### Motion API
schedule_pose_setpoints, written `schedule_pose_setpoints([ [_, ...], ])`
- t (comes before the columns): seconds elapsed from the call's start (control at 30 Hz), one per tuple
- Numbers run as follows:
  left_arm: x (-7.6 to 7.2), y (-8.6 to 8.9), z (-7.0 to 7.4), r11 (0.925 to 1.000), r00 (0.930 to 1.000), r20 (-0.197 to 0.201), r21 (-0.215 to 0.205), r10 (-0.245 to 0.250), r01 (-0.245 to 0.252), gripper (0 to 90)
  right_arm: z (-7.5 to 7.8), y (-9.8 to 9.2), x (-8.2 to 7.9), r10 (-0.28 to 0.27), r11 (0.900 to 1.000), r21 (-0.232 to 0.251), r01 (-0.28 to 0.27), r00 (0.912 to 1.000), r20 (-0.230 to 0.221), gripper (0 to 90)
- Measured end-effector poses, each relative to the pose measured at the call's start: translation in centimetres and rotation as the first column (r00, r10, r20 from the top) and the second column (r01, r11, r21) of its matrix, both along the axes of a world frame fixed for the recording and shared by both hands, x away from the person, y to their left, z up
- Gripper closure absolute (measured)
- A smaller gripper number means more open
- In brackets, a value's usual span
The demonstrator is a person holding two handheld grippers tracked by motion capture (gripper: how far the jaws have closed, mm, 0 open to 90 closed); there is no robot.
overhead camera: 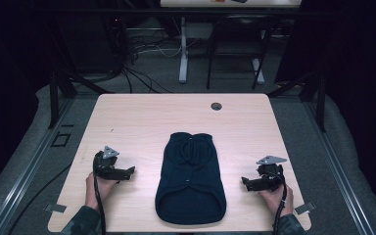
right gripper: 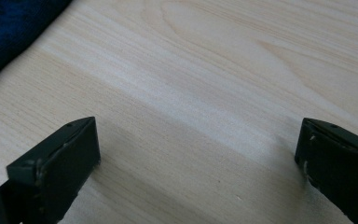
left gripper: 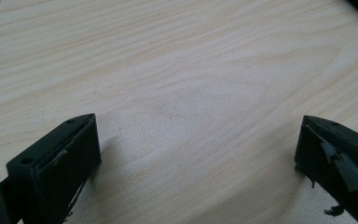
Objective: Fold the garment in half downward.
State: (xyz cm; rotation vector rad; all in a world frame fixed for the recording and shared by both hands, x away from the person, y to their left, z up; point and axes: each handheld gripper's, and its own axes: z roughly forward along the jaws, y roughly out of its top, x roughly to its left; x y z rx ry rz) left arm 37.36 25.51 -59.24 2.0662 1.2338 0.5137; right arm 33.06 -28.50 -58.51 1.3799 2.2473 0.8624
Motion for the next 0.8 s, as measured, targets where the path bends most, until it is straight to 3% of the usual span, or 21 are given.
schedule_pose_setpoints([
  [0.5,0.01,-0.01,0.01,1.0,1.0,-0.001,0.0,0.001,-0.001,0.0,-0.05,-0.1,-0.08,0.008,1.0,0.004,-0.008,1.0,0.006,0.0],
  [0.67,0.2,-0.07,0.22,0.9999,0.9999,-0.013,0.012,-0.003,0.003,0.0,0.13,0.0,0.07,0.009,1.0,-0.002,-0.009,0.9999,-0.012,0.0],
  [0.8,0.26,-0.16,0.67,1.0,0.9999,-0.009,-0.005,-0.005,0.005,0.2,0.51,0.08,0.15,0.011,1.0,0.022,-0.011,0.9998,-0.015,0.0],
])
